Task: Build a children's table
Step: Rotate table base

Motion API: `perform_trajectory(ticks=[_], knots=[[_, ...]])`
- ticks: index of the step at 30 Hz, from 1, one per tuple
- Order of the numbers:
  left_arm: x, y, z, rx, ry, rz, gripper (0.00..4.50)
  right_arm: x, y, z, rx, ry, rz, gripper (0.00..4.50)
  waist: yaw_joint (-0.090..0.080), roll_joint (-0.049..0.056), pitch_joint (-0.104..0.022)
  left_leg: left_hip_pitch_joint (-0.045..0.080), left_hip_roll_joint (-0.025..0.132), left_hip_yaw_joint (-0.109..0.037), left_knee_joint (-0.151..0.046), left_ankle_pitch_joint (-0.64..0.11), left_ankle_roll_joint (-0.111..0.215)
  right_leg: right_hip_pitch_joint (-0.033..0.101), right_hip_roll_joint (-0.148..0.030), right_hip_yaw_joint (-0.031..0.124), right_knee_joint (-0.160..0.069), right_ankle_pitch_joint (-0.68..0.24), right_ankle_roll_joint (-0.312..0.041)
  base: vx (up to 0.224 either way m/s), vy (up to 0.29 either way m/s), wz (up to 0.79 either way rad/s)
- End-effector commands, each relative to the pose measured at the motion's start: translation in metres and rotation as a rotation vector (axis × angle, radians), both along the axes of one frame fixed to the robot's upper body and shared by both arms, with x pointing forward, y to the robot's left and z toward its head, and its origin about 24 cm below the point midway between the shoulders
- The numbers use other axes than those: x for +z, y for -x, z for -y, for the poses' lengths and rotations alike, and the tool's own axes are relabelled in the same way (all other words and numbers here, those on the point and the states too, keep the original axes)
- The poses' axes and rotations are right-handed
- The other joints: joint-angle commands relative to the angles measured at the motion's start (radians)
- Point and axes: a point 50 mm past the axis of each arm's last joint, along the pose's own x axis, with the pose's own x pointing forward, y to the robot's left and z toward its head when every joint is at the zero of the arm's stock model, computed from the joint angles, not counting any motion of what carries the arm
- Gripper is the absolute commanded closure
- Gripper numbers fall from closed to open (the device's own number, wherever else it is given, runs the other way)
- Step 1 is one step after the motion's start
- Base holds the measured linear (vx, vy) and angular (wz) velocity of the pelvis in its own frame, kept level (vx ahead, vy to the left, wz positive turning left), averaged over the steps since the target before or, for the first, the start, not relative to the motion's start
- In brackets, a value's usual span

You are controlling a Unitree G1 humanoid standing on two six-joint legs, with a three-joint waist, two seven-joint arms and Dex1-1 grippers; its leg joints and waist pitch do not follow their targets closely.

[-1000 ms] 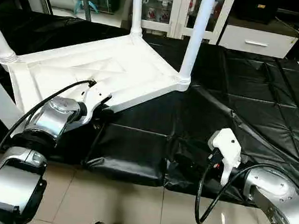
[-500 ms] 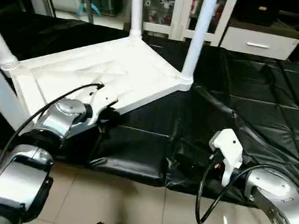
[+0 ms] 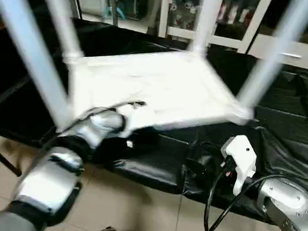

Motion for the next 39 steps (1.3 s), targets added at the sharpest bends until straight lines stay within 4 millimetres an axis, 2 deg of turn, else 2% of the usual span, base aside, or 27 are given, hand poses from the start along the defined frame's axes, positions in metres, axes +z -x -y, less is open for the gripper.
perform_trajectory(ticks=[1,3,5,9,11,12,13,15,16,19,20,22,23,24,25,26,27,28,29,31,32,33,34,35,36,37,39], knots=[[0.043,-0.003,0.039,-0.131,0.166,0.226,4.47,0.004,0.0,0.003,-0.019,0.009,0.018,1.31,-0.015,-0.013,-0.08,0.029,0.04,-0.025,-0.073,-0.202,0.037,0.039,-0.049,0.032,-0.057,-0.115,-0.216,0.0,0.0,0.0],[0.047,-0.003,0.046,-0.13,0.193,0.265,4.47,0.004,0.001,0.003,-0.023,0.01,0.018,1.31,-0.018,-0.013,-0.08,0.022,0.039,-0.026,-0.071,-0.183,0.054,0.042,-0.05,0.03,-0.057,-0.116,-0.212,0.0,0.0,0.0],[0.048,-0.003,0.048,-0.132,0.195,0.279,4.47,0.004,0.001,0.003,-0.024,0.01,0.018,1.31,-0.023,-0.013,-0.081,0.022,0.038,-0.027,-0.07,-0.177,0.062,0.042,-0.05,0.029,-0.057,-0.115,-0.212,0.0,0.0,0.0],[0.047,-0.009,0.048,-0.049,0.169,0.349,4.47,0.003,0.001,0.003,-0.03,0.012,0.018,1.31,-0.037,-0.014,-0.085,0.014,0.037,-0.028,-0.064,-0.136,0.094,0.043,-0.046,0.026,-0.05,-0.056,-0.219,0.0,0.0,0.0],[0.045,-0.011,0.045,-0.015,0.172,0.327,4.47,0.003,0.001,0.002,-0.028,0.012,0.018,1.31,-0.047,-0.016,-0.087,0.004,0.032,-0.031,-0.062,-0.111,0.108,0.048,-0.045,0.023,-0.044,-0.028,-0.222,0.0,0.0,0.0],[0.043,-0.013,0.041,0.012,0.175,0.29,4.47,0.003,0.001,0.002,-0.028,0.011,0.018,1.31,-0.052,-0.019,-0.086,0.007,0.031,-0.027,-0.06,-0.117,0.117,0.042,-0.042,0.024,-0.047,-0.025,-0.227,0.0,0.0,0.0],[0.042,-0.014,0.039,0.031,0.178,0.264,4.15,0.003,0.0,0.001,-0.029,0.011,0.019,1.31,-0.055,-0.015,-0.084,0.009,0.032,-0.026,-0.06,-0.13,0.122,0.04,-0.044,0.024,-0.049,-0.039,-0.239,0.0,0.0,0.0],[0.041,-0.014,0.036,0.051,0.206,0.215,3.82,0.003,0.0,0.001,-0.028,0.011,0.019,1.31,-0.058,-0.014,-0.082,0.01,0.033,-0.026,-0.061,-0.139,0.121,0.039,-0.044,0.024,-0.051,-0.065,-0.246,0.0,0.0,0.0],[0.041,-0.014,0.034,0.067,0.246,0.184,3.82,0.003,0.0,0.001,-0.028,0.011,0.019,1.31,-0.059,-0.016,-0.082,0.009,0.032,-0.026,-0.061,-0.143,0.121,0.039,-0.043,0.024,-0.052,-0.071,-0.249,0.0,0.0,0.0],[0.043,-0.013,0.028,0.097,0.436,0.084,3.42,0.002,-0.001,0.0,-0.036,0.004,0.025,1.31,-0.058,-0.006,-0.077,0.018,0.036,-0.025,-0.066,-0.189,0.106,0.034,-0.042,0.022,-0.056,-0.102,-0.282,0.0,0.0,0.0],[0.044,-0.012,0.026,0.097,0.471,0.073,3.42,0.002,-0.001,-0.001,-0.038,0.002,0.027,1.31,-0.06,-0.009,-0.077,0.018,0.036,-0.024,-0.067,-0.196,0.103,0.035,-0.042,0.023,-0.057,-0.107,-0.282,0.0,0.0,0.0],[0.047,-0.008,0.019,0.1,0.591,0.079,3.39,0.003,-0.002,-0.001,-0.058,-0.012,0.036,1.31,-0.059,-0.005,-0.075,0.016,0.038,-0.026,-0.069,-0.206,0.099,0.037,-0.044,0.024,-0.057,-0.117,-0.278,0.0,0.0,0.0],[0.048,-0.005,0.016,0.098,0.632,0.083,3.37,0.003,-0.002,-0.001,-0.065,-0.018,0.039,1.31,-0.06,-0.007,-0.074,0.013,0.037,-0.025,-0.07,-0.208,0.1,0.038,-0.044,0.023,-0.057,-0.12,-0.279,0.0,0.0,0.0],[0.048,-0.003,0.014,0.103,0.666,0.087,3.03,0.003,-0.003,-0.002,-0.073,-0.023,0.042,1.31,-0.062,-0.007,-0.076,0.015,0.037,-0.024,-0.07,-0.218,0.098,0.036,-0.042,0.023,-0.059,-0.134,-0.274,0.0,0.0,0.0],[0.049,0.0,0.01,0.106,0.704,0.098,3.03,0.003,-0.003,-0.002,-0.082,-0.03,0.045,1.31,-0.06,-0.007,-0.077,0.019,0.04,-0.024,-0.07,-0.222,0.093,0.036,-0.044,0.025,-0.057,-0.14,-0.269,0.0,0.0,0.0],[0.05,0.006,0.006,0.104,0.738,0.12,3.03,0.002,-0.004,-0.002,-0.091,-0.036,0.049,1.31,-0.062,-0.011,-0.075,0.016,0.04,-0.023,-0.071,-0.221,0.095,0.035,-0.042,0.025,-0.059,-0.143,-0.268,0.0,0.0,0.0],[0.05,0.01,0.003,0.104,0.763,0.142,3.03,0.002,-0.004,-0.003,-0.1,-0.042,0.053,1.31,-0.064,-0.009,-0.075,0.012,0.042,-0.025,-0.073,-0.223,0.093,0.038,-0.044,0.024,-0.057,-0.148,-0.265,0.0,0.0,0.0],[0.052,0.014,0.001,0.107,0.791,0.155,2.94,0.002,-0.005,-0.003,-0.107,-0.048,0.055,1.31,-0.064,-0.01,-0.077,0.017,0.044,-0.024,-0.073,-0.228,0.091,0.035,-0.044,0.025,-0.058,-0.156,-0.259,0.0,0.0,0.0],[0.052,0.017,-0.001,0.111,0.812,0.162,2.79,0.002,-0.005,-0.004,-0.112,-0.053,0.056,1.31,-0.065,-0.008,-0.075,0.015,0.043,-0.024,-0.073,-0.23,0.09,0.032,-0.042,0.025,-0.06,-0.166,-0.254,0.0,0.0,0.0],[0.062,0.03,-0.005,0.097,0.882,0.267,2.62,0.002,-0.006,-0.005,-0.118,-0.066,0.062,1.31,-0.064,-0.01,-0.071,0.021,0.046,-0.023,-0.077,-0.263,0.069,0.026,-0.04,0.026,-0.067,-0.216,-0.232,0.0,0.0,0.0],[0.067,0.037,-0.008,0.095,0.905,0.338,2.6,0.002,-0.007,-0.006,-0.12,-0.074,0.065,1.31,-0.062,-0.008,-0.072,0.021,0.048,-0.024,-0.077,-0.263,0.064,0.027,-0.042,0.027,-0.064,-0.211,-0.231,0.0,0.0,0.0],[0.071,0.045,-0.012,0.108,0.94,0.418,2.5,0.002,-0.007,-0.008,-0.122,-0.081,0.069,1.31,-0.066,-0.006,-0.069,0.016,0.05,-0.027,-0.084,-0.279,0.056,0.028,-0.04,0.025,-0.067,-0.23,-0.208,0.0,0.0,0.0],[0.071,0.045,-0.012,0.108,0.94,0.418,2.34,0.002,-0.007,-0.008,-0.122,-0.081,0.069,1.31,-0.068,-0.007,-0.069,0.017,0.049,-0.025,-0.083,-0.286,0.051,0.026,-0.039,0.026,-0.068,-0.235,-0.201,0.0,0.0,0.0],[0.074,0.049,-0.016,0.125,0.961,0.461,2.22,0.002,-0.007,-0.008,-0.125,-0.083,0.072,1.31,-0.069,-0.013,-0.069,0.019,0.047,-0.024,-0.083,-0.29,0.047,0.024,-0.037,0.026,-0.07,-0.243,-0.192,0.0,0.0,0.0],[0.078,0.055,-0.021,0.144,0.967,0.548,2.19,0.002,-0.008,-0.008,-0.129,-0.086,0.074,1.31,-0.068,-0.011,-0.068,0.02,0.048,-0.025,-0.084,-0.295,0.041,0.023,-0.037,0.028,-0.07,-0.25,-0.18,0.0,0.0,0.0],[0.082,0.065,-0.025,0.152,0.965,0.631,2.19,0.002,-0.008,-0.007,-0.133,-0.089,0.076,1.31,-0.072,-0.013,-0.067,0.014,0.048,-0.027,-0.086,-0.294,0.036,0.028,-0.038,0.027,-0.07,-0.258,-0.164,0.0,0.0,0.0],[0.085,0.076,-0.027,0.15,0.958,0.705,2.04,0.003,-0.009,-0.007,-0.136,-0.093,0.077,1.31,-0.074,-0.013,-0.066,0.016,0.048,-0.027,-0.086,-0.301,0.03,0.025,-0.038,0.028,-0.074,-0.275,-0.143,0.0,0.0,0.0]])
